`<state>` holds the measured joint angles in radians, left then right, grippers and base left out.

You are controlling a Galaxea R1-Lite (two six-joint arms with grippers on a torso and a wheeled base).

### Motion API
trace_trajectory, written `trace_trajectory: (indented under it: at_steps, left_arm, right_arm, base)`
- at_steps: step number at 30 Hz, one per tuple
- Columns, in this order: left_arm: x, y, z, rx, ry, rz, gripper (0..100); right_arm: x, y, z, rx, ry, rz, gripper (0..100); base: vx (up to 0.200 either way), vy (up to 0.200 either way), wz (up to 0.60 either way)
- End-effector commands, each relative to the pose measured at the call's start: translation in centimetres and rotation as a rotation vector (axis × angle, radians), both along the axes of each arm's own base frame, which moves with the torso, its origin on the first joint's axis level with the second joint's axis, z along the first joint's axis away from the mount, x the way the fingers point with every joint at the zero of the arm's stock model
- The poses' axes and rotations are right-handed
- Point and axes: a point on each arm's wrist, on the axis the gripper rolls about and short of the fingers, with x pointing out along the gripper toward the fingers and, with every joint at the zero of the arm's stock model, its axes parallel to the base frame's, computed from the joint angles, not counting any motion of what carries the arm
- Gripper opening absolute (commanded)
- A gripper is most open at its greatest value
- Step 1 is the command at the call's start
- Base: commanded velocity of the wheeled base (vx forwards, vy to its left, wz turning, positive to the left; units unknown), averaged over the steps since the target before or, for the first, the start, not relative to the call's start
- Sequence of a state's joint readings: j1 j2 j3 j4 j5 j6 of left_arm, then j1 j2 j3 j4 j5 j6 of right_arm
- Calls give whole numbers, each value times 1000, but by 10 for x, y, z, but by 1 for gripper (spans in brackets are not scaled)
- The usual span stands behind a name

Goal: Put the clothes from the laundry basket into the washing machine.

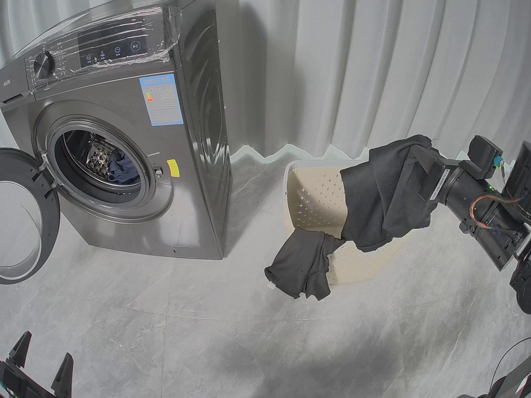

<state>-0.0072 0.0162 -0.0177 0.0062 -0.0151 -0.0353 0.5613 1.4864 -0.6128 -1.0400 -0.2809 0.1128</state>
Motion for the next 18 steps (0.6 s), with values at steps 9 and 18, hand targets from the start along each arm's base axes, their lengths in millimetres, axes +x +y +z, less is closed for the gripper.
trace_trajectory:
  at_steps: [9, 18]
  left_arm:
    - [0, 0, -5, 2, 0, -1, 100]
    - [0, 0, -4, 2, -2, -1, 100]
  right_arm:
    - [-2, 3, -2, 0, 7, 16, 0]
    - [-3, 6, -3, -1, 11, 29, 0]
  base:
    - [0, 67, 0]
    - [0, 0, 0]
